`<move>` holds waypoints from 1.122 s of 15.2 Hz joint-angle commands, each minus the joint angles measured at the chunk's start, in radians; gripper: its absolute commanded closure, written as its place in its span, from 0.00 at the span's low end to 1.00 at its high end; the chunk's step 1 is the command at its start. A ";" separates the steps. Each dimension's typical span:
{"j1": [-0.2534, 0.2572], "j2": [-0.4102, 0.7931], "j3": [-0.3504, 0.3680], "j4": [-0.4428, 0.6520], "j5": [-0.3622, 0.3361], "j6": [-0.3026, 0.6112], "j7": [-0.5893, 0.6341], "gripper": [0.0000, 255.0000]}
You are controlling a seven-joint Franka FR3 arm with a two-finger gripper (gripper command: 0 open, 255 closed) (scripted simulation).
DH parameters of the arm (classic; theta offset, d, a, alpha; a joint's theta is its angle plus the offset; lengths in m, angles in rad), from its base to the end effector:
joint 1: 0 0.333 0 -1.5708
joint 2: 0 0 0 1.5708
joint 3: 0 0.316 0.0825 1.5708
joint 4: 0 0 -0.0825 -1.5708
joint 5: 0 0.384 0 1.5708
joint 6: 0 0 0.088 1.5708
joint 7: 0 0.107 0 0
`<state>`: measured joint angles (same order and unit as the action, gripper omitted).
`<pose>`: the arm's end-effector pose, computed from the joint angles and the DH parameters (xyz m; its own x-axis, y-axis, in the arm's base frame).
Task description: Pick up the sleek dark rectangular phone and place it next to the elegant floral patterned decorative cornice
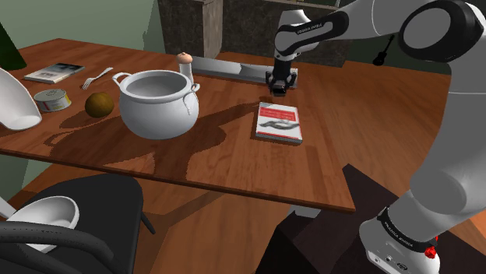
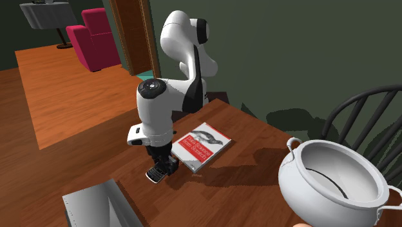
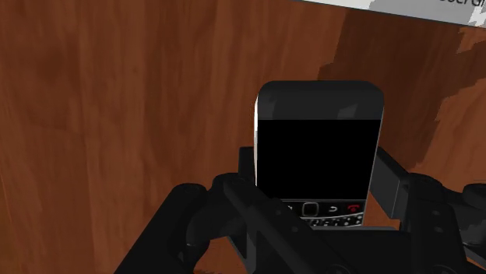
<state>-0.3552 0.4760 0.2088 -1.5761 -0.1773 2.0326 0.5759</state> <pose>0.6707 -0.1281 0.3685 0.7873 -0.6160 0.0264 -0.6164 -0.7853 0.0578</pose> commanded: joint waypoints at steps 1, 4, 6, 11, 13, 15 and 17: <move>-0.001 0.007 -0.002 -0.016 -0.003 0.024 0.003 1.00; 0.000 0.022 -0.004 -0.032 -0.008 0.054 0.007 1.00; 0.000 0.022 -0.004 -0.032 -0.008 0.054 0.007 1.00; 0.000 0.022 -0.004 -0.032 -0.008 0.054 0.007 1.00; 0.000 0.022 -0.004 -0.032 -0.008 0.054 0.007 0.00; 0.000 0.022 -0.004 -0.032 -0.008 0.054 0.007 0.00; 0.000 0.022 -0.004 -0.032 -0.008 0.054 0.007 0.00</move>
<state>-0.3549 0.4977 0.2048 -1.6080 -0.1850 2.0862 0.5829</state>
